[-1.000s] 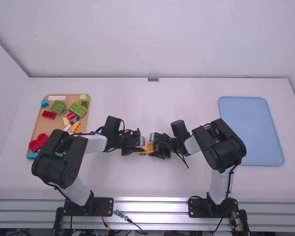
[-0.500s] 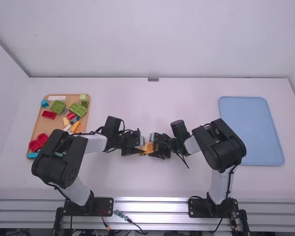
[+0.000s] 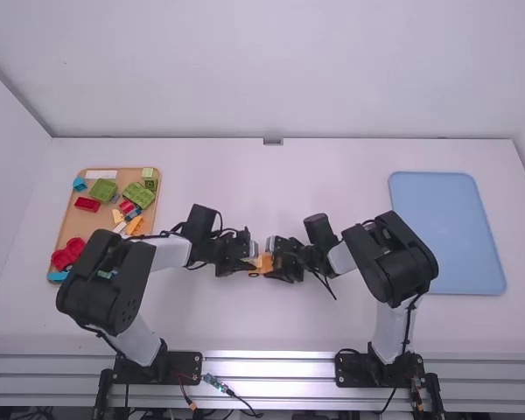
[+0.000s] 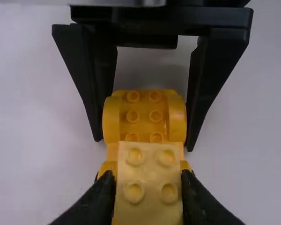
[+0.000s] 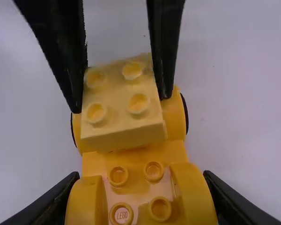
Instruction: Assemble lego blocks to make yellow taxi
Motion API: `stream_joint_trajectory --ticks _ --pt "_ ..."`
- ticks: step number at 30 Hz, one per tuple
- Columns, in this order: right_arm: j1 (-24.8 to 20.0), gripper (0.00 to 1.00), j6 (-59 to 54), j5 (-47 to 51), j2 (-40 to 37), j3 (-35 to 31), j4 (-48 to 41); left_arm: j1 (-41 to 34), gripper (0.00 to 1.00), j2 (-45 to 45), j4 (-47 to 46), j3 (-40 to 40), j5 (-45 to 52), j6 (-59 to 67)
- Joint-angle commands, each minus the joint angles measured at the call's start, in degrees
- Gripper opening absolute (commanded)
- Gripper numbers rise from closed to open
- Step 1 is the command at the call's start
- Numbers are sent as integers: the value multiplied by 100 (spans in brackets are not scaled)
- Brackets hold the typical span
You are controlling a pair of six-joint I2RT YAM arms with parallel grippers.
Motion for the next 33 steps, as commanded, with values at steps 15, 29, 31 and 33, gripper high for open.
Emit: stream_joint_trajectory --ticks 15,29,31,33 --pt "17 38 61 212 116 -59 -83 -48 45 -54 -281 48 9 0" --pt "17 38 61 212 116 -59 -87 -26 99 -548 -637 295 7 -343" --pt "17 38 61 210 116 -59 -85 -2 99 -719 -758 321 -13 -348" --pt "17 38 59 210 116 -59 -85 -7 99 -824 -764 321 -15 -317"
